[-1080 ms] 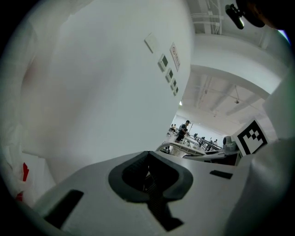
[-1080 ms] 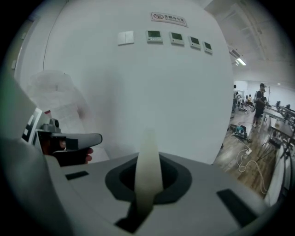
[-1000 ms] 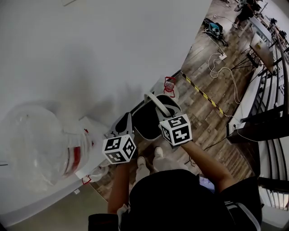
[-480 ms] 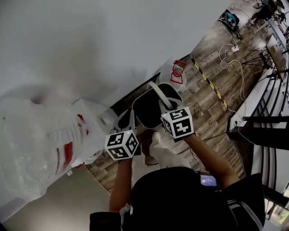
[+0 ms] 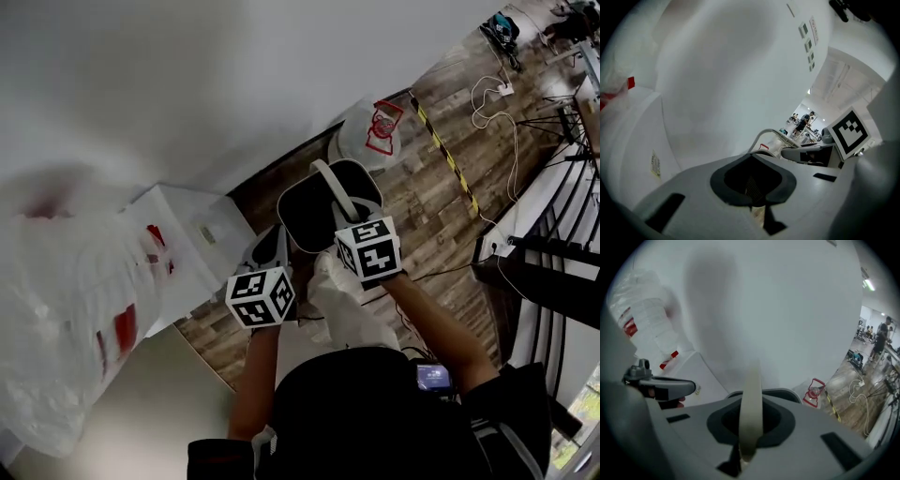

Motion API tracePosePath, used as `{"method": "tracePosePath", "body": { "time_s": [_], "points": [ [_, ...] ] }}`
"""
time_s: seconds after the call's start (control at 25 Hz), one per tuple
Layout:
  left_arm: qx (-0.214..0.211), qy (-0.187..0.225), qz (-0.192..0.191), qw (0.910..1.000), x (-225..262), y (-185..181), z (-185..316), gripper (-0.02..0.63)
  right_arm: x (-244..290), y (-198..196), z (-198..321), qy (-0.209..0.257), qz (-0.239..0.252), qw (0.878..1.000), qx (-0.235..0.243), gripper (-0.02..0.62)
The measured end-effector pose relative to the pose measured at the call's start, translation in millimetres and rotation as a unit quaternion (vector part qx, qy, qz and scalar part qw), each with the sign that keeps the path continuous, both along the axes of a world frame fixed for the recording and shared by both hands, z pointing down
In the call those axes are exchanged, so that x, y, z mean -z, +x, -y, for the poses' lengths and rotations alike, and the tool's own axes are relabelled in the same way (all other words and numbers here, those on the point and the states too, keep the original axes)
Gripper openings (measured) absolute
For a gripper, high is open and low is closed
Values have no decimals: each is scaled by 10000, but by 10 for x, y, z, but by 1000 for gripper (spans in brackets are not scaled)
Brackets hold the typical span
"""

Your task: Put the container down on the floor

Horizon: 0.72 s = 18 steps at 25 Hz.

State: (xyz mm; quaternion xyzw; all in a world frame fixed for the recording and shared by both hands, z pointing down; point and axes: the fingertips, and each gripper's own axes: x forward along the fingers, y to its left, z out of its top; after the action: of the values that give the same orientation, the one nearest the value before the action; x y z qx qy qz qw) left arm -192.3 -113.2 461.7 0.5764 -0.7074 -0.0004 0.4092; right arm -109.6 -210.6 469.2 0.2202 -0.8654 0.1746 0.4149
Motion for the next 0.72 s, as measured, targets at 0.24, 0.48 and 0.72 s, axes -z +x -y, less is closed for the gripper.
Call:
{"method": "tracePosePath", "body": {
  "time_s": [0.24,0.48,0.72],
  "points": [
    [-112,-380,-132,9991,-425,124,-118,17,-405,21,-83,-278,-183,9994,-35,31],
    [-203,-625,-318,9973,-868,240,-188,17,-845,79,-210,-609,-320,9975,-187,31],
    [-327,-814,-462,9951,-1296,288,-168,17,-1317,125,-294,-888,-540,9940,-331,32]
  ]
}}
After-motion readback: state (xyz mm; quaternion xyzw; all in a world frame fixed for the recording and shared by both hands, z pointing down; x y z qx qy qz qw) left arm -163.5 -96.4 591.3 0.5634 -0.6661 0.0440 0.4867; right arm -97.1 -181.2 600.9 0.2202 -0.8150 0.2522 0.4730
